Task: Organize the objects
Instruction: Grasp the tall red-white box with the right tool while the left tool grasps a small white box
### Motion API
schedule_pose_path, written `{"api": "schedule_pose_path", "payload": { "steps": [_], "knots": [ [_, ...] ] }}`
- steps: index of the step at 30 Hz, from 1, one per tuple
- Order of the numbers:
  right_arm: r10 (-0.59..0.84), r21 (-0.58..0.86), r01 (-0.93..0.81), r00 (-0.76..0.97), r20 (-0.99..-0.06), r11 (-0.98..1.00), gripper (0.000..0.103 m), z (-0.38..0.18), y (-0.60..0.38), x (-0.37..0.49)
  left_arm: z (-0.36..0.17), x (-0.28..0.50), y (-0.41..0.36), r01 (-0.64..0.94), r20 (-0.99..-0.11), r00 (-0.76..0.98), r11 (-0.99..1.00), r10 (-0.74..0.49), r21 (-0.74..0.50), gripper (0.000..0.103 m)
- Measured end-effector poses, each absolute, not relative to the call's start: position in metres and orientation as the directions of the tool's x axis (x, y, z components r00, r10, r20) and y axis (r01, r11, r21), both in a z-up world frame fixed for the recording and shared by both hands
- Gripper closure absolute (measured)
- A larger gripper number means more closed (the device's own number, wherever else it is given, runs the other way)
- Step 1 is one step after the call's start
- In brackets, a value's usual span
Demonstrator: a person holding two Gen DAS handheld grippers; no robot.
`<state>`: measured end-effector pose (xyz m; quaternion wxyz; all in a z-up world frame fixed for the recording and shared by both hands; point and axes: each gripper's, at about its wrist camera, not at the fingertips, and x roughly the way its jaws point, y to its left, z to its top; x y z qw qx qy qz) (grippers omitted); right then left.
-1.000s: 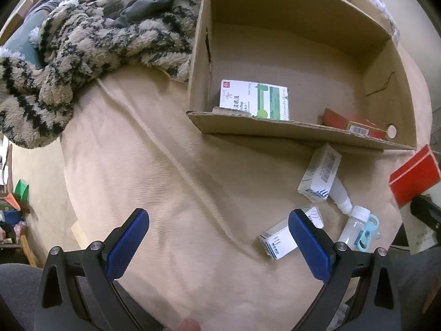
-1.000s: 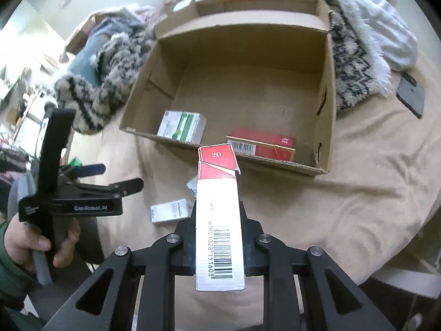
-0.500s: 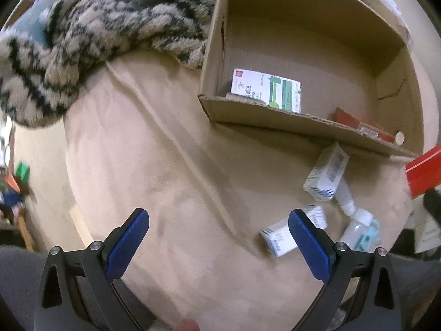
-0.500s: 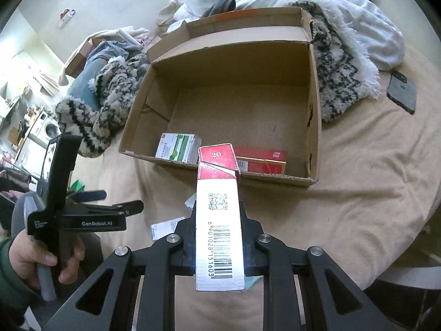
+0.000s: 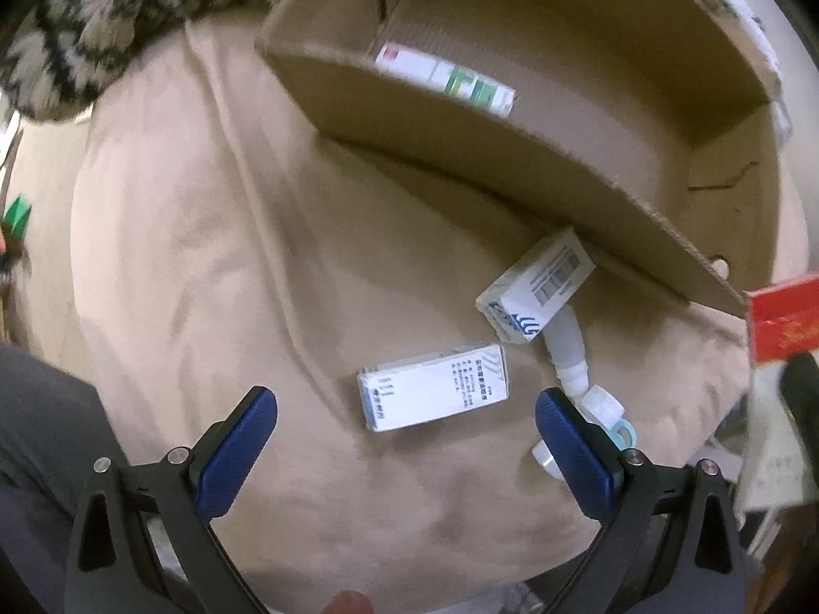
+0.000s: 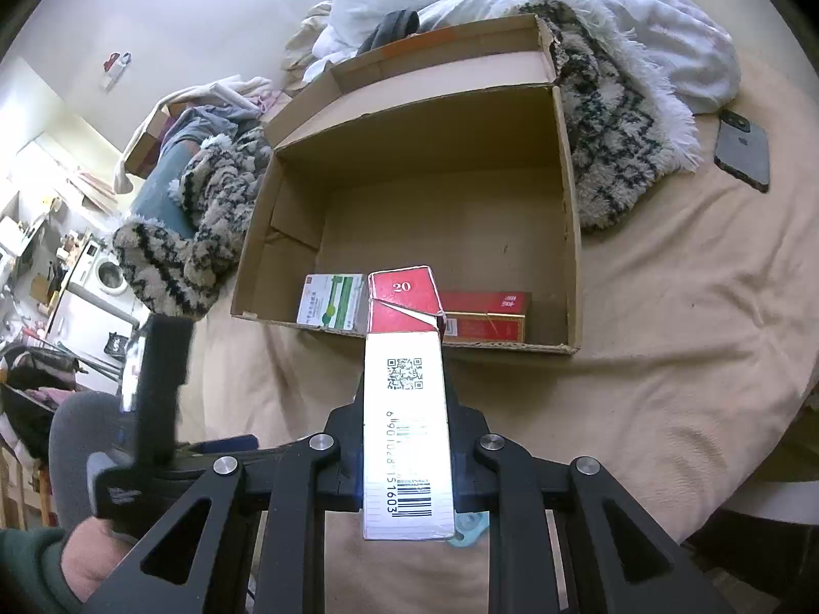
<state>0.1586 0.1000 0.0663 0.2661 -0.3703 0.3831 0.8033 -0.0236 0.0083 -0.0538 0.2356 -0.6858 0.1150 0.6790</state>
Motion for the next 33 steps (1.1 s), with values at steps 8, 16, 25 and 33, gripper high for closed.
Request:
{"api": "schedule_pose_path", "payload": {
  "steps": [8, 16, 25, 33],
  "knots": [
    [0.136, 0.426, -0.706, -0.59, -0.796, -0.565, 0.08, 0.066, 0.101, 0.158, -0.074, -0.018, 0.021, -0.469, -0.994, 0.038, -0.876, 0.107, -0.112, 0.005],
    [0.13, 0.414, -0.707, -0.577, -0.806, -0.574, 0.08, 0.063, 0.101, 0.154, -0.08, -0.019, 0.027, -0.501, -0.991, 0.071, -0.855, 0.116, -0.136, 0.038],
    [0.122, 0.392, -0.711, -0.554, -0.823, -0.583, 0.08, 0.059, 0.097, 0.151, -0.073, -0.019, 0.028, -0.567, -0.991, 0.074, -0.813, 0.11, -0.133, 0.039],
    [0.131, 0.373, -0.728, -0.532, -0.836, -0.576, 0.08, 0.055, 0.098, 0.151, -0.052, -0.036, 0.018, -0.645, -0.997, -0.004, -0.762, 0.082, -0.06, 0.039]
  ]
}}
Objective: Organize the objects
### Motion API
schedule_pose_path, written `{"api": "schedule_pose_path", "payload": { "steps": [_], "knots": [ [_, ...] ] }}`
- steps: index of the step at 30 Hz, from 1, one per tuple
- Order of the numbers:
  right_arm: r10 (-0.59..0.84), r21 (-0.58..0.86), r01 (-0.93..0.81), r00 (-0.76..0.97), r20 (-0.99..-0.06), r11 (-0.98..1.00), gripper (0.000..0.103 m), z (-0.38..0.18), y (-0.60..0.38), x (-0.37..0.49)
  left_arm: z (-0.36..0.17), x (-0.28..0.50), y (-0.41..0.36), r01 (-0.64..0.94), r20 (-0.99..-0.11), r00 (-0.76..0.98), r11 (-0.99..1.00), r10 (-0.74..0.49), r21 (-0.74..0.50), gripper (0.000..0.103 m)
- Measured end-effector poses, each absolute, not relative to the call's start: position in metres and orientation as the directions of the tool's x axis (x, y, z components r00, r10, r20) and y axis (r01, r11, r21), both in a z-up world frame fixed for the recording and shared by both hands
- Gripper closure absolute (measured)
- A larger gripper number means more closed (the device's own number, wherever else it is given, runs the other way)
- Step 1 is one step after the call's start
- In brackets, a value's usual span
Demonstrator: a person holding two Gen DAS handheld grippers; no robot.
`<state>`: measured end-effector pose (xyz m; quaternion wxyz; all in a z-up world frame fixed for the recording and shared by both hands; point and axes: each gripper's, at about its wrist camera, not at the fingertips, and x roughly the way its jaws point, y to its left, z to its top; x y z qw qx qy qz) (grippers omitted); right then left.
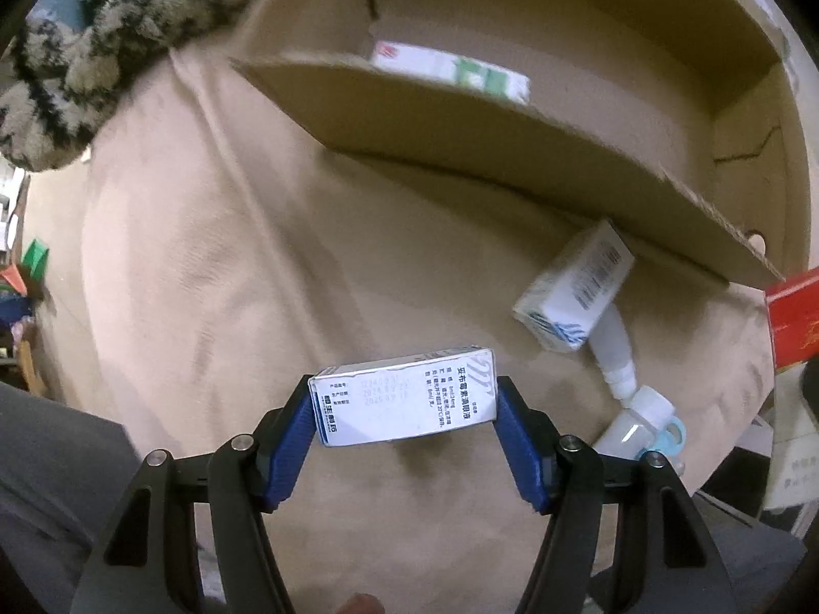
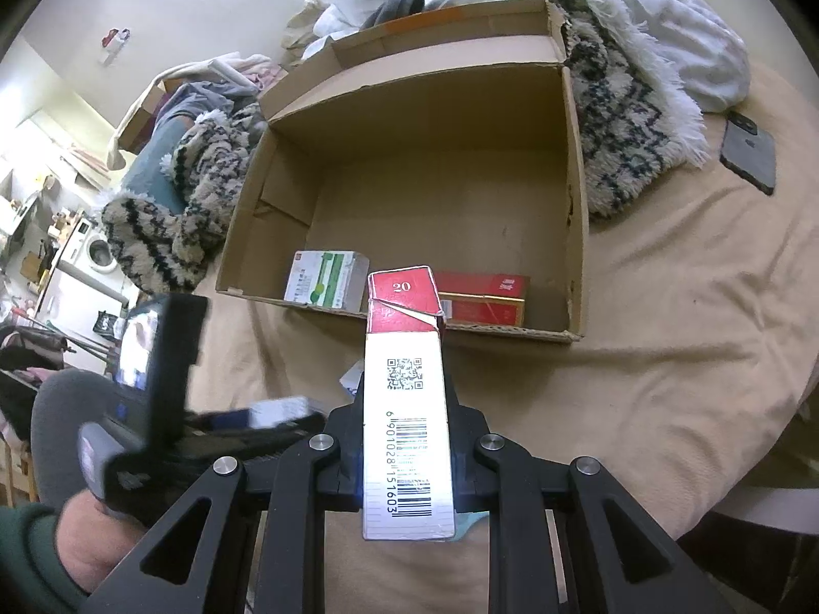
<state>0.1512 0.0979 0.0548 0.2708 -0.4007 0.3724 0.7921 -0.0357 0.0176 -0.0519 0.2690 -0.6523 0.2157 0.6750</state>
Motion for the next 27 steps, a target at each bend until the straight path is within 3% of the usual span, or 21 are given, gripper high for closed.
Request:
{"api": "schedule_pose_path", "payload": {
  "steps": [15, 23, 27],
  "knots": [
    [0.17, 0.344, -0.736, -0.525, -0.834, -0.583, 0.08, 0.06, 0.092, 0.149, -0.015, -0.042, 0.01, -0.748, -0.991, -0.021, -0.659, 0.132, -0.072, 0.039],
    [0.221, 0.368, -0.724, -0.578, -0.785, -0.584, 0.08, 0.079, 0.096, 0.147, 0.01, -0.036, 0.004, -0.772, -0.982, -0.039, -0.629, 0.185, -0.088, 0.039],
    [0.255, 0.395, -0.716, -0.616, -0.745, -0.576, 0.08, 0.093, 0.102, 0.146, 0.011, -0.07, 0.021, -0.79, -0.97, -0.086, -0.609, 0.229, -0.074, 0.039]
  ]
}}
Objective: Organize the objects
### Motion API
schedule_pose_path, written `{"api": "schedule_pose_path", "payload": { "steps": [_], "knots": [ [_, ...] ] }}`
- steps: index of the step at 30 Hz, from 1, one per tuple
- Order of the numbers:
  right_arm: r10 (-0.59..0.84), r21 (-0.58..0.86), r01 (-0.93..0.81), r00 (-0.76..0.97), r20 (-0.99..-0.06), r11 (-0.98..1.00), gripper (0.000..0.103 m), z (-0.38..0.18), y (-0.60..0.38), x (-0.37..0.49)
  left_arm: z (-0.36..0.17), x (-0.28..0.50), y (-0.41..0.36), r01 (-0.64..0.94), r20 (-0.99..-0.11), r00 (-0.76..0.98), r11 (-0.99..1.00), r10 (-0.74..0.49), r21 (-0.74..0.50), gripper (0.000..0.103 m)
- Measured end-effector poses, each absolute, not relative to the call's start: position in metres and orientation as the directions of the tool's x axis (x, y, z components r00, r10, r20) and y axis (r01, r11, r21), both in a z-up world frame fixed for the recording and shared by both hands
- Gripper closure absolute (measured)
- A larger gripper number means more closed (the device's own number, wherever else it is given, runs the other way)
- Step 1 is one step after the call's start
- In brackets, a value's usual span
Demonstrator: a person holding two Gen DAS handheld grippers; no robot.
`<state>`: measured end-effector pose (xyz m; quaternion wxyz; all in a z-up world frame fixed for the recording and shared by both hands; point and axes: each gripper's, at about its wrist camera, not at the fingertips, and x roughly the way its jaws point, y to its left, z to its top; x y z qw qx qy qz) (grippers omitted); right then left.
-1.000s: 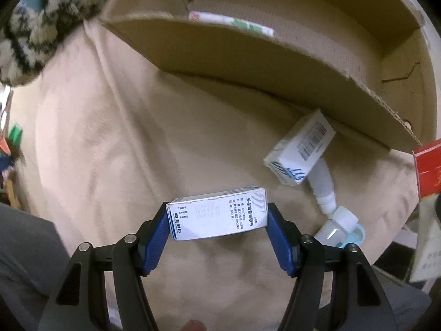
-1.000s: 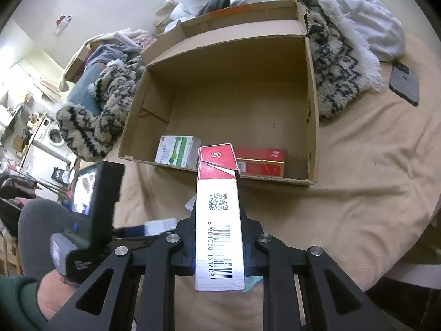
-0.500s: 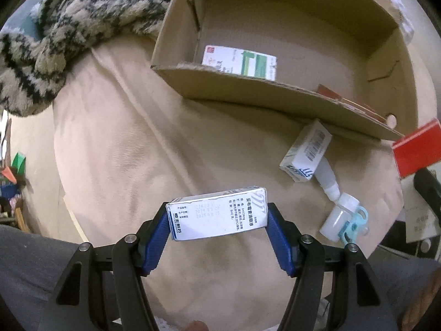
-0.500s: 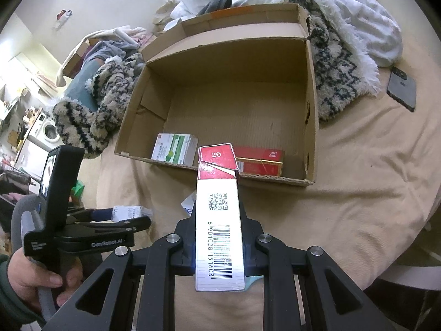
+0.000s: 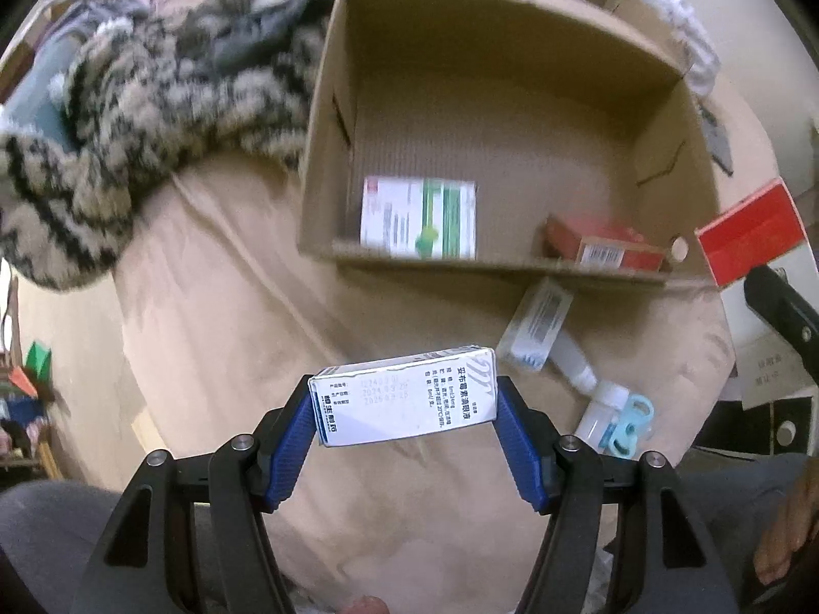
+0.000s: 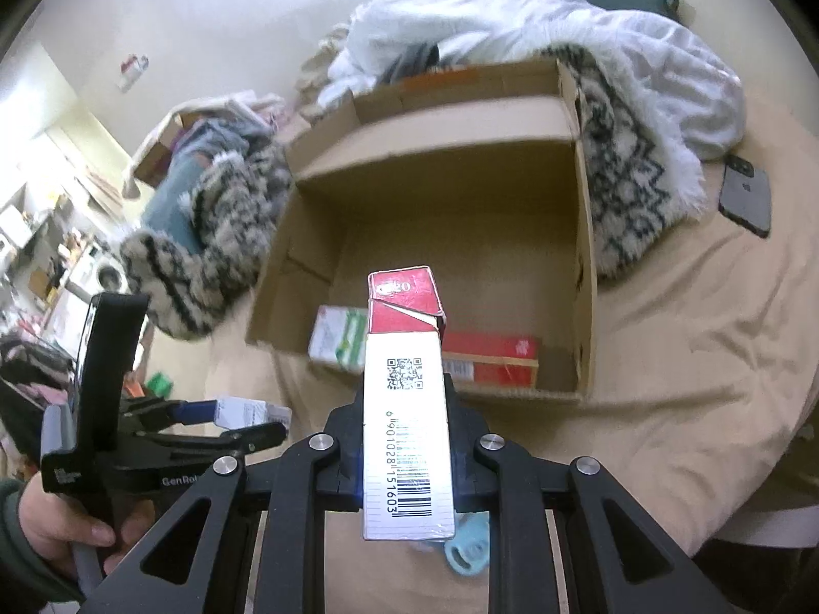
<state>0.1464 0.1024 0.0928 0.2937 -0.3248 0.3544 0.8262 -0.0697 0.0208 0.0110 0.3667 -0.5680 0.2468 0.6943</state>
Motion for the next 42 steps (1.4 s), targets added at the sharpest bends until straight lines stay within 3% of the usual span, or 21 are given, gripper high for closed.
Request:
{"api": "schedule_pose_path", "payload": {
  "steps": [15, 29, 42],
  "knots": [
    [0.319, 0.343, -0.757, -0.576, -0.753, -0.557, 0.08, 0.095, 0.157, 0.127, 0.059, -0.096, 0.065, -0.812, -0.924, -0.162, -0.578, 0.346, -0.074, 0.039],
    [0.287, 0.331, -0.78, -0.533, -0.796, -0.531, 0.08, 0.067, 0.2, 0.094, 0.028, -0.119, 0.124, -0.826, -0.933, -0.171, -0.562, 0.317, -0.039, 0.039],
    [0.172, 0.364, -0.797, -0.493, -0.853, -0.483, 0.08, 0.032, 0.206, 0.071, -0.003, -0.126, 0.14, -0.829, -0.94, -0.198, -0.559, 0.278, 0.009, 0.039]
  ]
}}
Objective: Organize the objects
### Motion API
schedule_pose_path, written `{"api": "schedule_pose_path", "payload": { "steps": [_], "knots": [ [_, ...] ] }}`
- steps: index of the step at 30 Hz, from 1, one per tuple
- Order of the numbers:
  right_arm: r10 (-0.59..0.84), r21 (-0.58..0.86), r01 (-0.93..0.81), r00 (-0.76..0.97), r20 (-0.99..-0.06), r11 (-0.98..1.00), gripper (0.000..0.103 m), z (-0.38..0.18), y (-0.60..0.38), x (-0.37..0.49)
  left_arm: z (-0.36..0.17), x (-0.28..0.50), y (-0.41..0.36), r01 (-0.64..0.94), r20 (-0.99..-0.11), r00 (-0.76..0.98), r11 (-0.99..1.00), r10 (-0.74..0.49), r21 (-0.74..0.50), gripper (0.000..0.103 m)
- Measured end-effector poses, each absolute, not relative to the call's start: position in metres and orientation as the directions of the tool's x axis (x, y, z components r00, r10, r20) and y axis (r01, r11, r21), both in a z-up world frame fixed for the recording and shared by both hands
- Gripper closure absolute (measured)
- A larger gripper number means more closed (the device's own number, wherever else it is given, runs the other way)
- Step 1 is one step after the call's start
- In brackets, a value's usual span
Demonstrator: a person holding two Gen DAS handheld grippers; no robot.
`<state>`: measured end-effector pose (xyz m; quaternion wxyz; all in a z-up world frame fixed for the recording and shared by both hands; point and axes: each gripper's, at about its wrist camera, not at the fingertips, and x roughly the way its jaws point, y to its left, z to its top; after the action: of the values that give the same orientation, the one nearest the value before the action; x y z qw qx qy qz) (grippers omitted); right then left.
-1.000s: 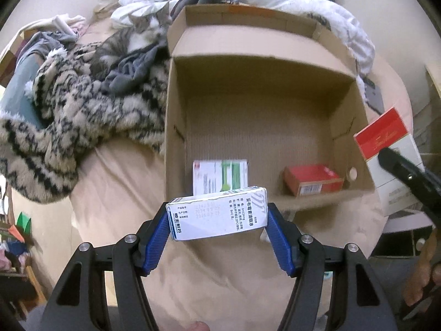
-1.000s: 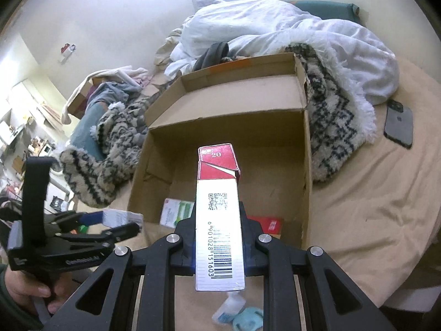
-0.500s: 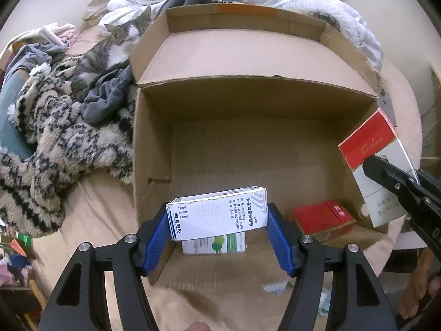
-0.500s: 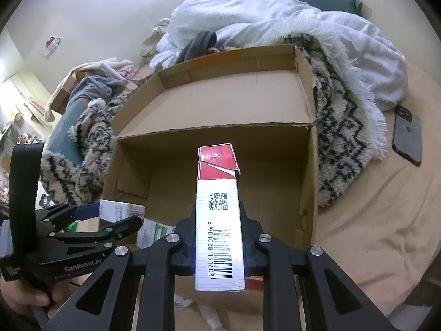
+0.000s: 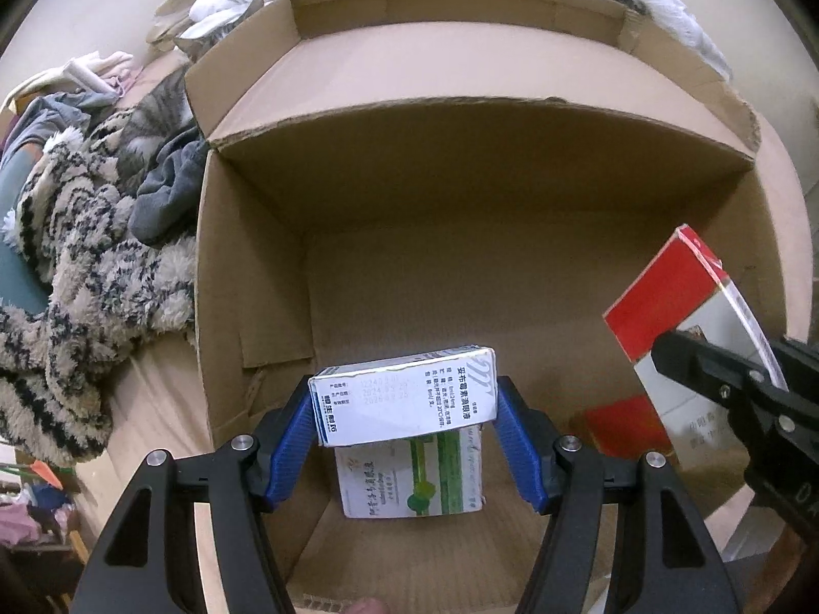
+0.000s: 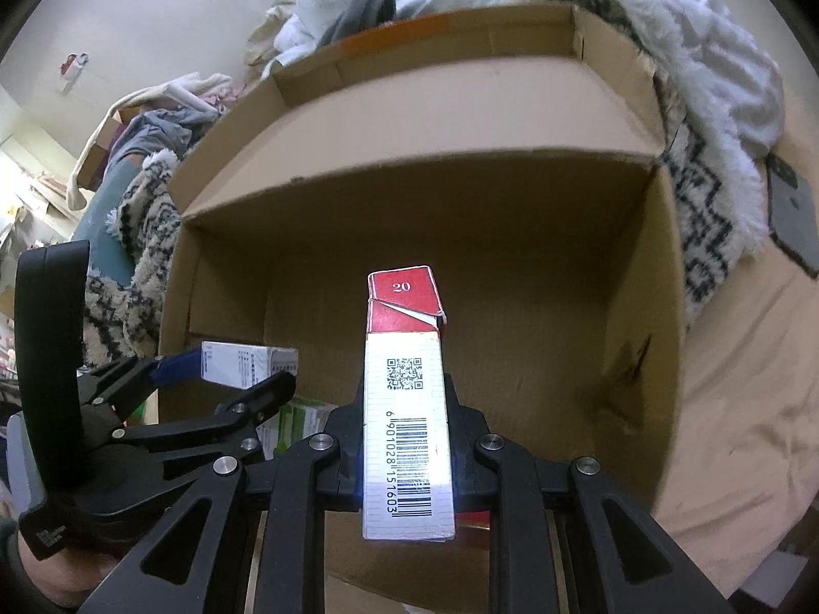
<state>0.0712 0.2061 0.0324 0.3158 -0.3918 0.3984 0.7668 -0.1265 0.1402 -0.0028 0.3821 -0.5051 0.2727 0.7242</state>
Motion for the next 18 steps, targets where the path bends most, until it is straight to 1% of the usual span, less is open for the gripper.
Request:
{"api": "schedule_pose_path", "payload": {
  "steps": [8, 18],
  "knots": [
    [0.119, 0.39, -0.81, -0.482, -0.868, -0.437, 0.08, 0.019, 0.21, 0.07, -0.009, -0.126, 0.142, -0.833, -0.941, -0.216, -0.552, 0.262, 0.037, 0.039],
    [0.124, 0.407, -0.804, -0.5, -0.857, -0.434, 0.08, 0.021, 0.212, 0.068, -0.009, -0.127, 0.141, -0.829, -0.943, -0.206, -0.559, 0.261, 0.026, 0.039]
  ]
}}
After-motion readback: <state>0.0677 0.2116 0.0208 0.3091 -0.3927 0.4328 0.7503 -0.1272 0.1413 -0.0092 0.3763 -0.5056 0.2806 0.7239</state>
